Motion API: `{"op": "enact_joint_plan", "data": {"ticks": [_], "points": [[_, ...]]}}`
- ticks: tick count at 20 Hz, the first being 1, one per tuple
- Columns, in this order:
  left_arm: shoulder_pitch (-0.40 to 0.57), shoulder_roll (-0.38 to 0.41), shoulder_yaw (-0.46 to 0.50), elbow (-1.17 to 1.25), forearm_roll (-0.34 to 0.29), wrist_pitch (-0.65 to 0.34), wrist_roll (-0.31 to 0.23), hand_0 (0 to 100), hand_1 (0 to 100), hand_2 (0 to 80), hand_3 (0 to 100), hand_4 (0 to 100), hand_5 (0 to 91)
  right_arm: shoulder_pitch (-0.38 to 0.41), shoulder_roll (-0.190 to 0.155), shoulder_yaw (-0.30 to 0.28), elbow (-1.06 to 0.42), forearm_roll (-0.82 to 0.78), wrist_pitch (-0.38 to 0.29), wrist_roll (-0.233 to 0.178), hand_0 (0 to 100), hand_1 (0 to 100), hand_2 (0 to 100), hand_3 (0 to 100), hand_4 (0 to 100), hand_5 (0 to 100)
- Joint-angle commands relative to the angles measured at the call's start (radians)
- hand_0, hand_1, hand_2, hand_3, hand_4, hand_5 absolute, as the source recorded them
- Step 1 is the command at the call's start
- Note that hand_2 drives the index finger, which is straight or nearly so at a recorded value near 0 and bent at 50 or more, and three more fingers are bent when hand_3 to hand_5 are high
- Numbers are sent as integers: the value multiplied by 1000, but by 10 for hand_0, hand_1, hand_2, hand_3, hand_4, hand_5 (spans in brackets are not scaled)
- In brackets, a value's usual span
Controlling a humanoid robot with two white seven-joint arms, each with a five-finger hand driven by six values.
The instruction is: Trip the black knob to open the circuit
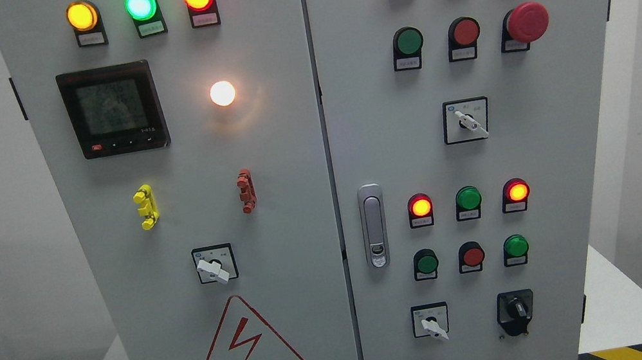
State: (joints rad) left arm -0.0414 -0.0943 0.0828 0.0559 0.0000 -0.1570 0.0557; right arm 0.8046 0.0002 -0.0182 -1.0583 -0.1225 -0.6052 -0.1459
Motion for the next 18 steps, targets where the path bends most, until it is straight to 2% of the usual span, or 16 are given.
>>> {"op": "enact_joint_plan", "data": {"ticks": [1,2,3,4,7,10,13,18], "points": [[0,1,0,-1,-31,1,0,120,389,0,0,0,0,54,-6,-20,-252,-8,-140,-47,147,398,145,380,325,348],[0,1,0,-1,-31,1,0,120,389,0,0,0,0,54,-5,-20,-258,-8,-172,-49,147,405,187,435,392,428],[0,1,0,-1,-31,1,0,120,389,0,0,0,0,57,-3,-20,-271,-6,-209,-50,158,412,237,523,500,561],[0,1,0,1,-31,1,0,120,389,0,0,0,0,60,3,-19,-287,-3,-244,-50,170,417,269,574,570,651],[0,-1,0,-1,-31,1,0,120,389,0,0,0,0,74,4,-20,-357,-2,-317,-49,208,430,318,644,655,774],[0,1,0,-1,-31,1,0,120,389,0,0,0,0,90,3,-23,-494,0,-318,-46,238,427,340,673,697,843],[0,1,0,1,-31,1,0,120,389,0,0,0,0,85,-8,-37,-623,3,-314,-38,250,423,345,684,710,852],[0,-1,0,-1,-31,1,0,120,389,0,0,0,0,9,-12,-49,-675,55,-306,-35,257,390,335,686,709,850]]}}
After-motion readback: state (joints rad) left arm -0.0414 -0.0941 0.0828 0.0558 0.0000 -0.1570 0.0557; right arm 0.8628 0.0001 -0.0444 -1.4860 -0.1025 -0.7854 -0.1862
